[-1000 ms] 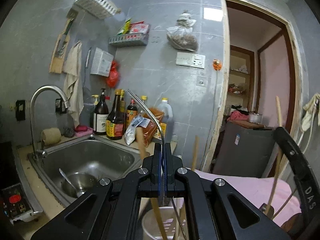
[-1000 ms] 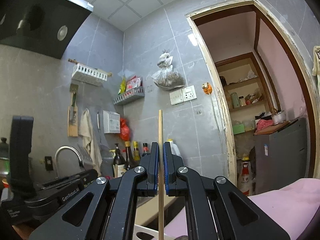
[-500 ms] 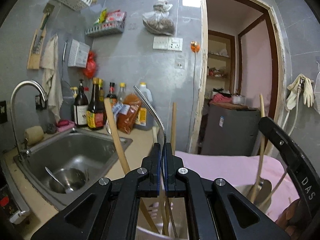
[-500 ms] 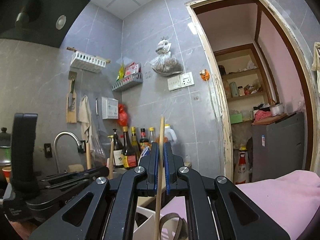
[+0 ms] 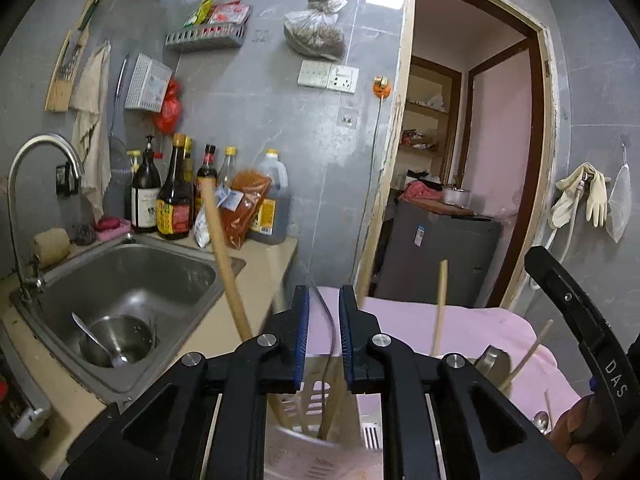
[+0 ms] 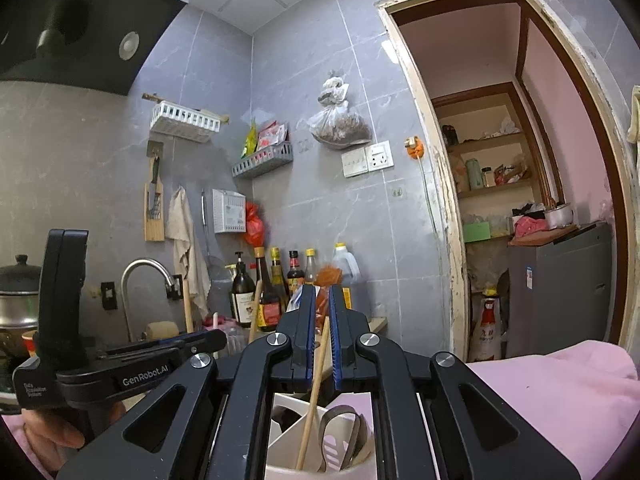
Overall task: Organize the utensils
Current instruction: 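Carry the fork and chopstick to the white holder and release them inside, then move both tools back over the last spoon and chopstick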
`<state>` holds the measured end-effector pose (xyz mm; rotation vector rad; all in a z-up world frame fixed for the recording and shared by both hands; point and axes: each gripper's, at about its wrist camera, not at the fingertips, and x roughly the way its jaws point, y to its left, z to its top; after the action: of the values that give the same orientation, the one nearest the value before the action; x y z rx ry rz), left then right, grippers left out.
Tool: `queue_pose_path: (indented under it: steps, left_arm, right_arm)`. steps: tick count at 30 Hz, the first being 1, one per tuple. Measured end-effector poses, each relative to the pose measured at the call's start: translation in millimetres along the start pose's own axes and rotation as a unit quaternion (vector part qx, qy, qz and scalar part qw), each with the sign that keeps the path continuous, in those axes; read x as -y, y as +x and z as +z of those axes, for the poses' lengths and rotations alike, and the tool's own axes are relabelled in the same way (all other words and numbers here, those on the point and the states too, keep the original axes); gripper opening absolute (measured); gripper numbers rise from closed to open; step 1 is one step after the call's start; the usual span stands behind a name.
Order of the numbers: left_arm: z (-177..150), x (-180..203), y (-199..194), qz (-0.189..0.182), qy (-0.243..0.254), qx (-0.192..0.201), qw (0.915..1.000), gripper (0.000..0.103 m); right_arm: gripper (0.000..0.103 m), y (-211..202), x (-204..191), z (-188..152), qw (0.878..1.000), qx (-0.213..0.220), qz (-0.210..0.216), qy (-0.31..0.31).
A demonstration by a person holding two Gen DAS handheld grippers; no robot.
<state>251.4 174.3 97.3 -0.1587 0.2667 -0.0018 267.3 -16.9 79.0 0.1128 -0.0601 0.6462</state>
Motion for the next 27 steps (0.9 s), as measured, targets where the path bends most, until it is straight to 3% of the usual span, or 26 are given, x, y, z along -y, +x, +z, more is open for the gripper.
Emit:
queue_pose_path:
  steps: [4, 8, 16, 20, 23, 25, 27]
  left_arm:
    - [7.6, 8.9, -10.2, -0.007, 0.006, 0.012, 0.9999, 0.021]
    - [11.1, 21.8, -23.1, -0.031, 0.003, 0.026, 0.9992, 0.030]
    - [14.3, 60.4, -41.6, -0.083, 0.008, 0.044, 0.9955, 0.041]
    - [12.3, 80.5, -48.0, -0.096, 0.019, 0.044, 0.9942, 0.051]
    - [7.9, 93.5, -51.9, -0.105, 0.027, 0.044, 0.9931, 0.055]
    - [4.9, 102.5, -53.2, -0.111, 0.033, 0.039, 0.9925, 0.059]
    - [1.3, 108.1, -53.7, -0.117, 0.036, 0.036, 0.9918, 0.065]
  right_arm:
    - [0.009, -8.6, 2.8, 8.7, 1.000, 0.006, -0.004, -0.001]
    - [0.022, -25.5, 11.6, 18.5, 1.000, 0.013, -0.013, -0.006]
    - [0.027, -69.9, 33.1, 36.8, 0.998, 0.017, -0.048, -0.035]
    - [0.046, -95.4, 45.8, 42.4, 0.997, 0.011, -0.066, -0.044]
    - [0.050, -112.7, 53.6, 44.0, 0.995, 0.005, -0.081, -0.056]
    - [0.058, -122.8, 58.6, 44.5, 0.994, -0.001, -0.091, -0.061]
    - [0.075, -134.2, 64.3, 44.4, 0.993, -0.001, -0.101, -0.063]
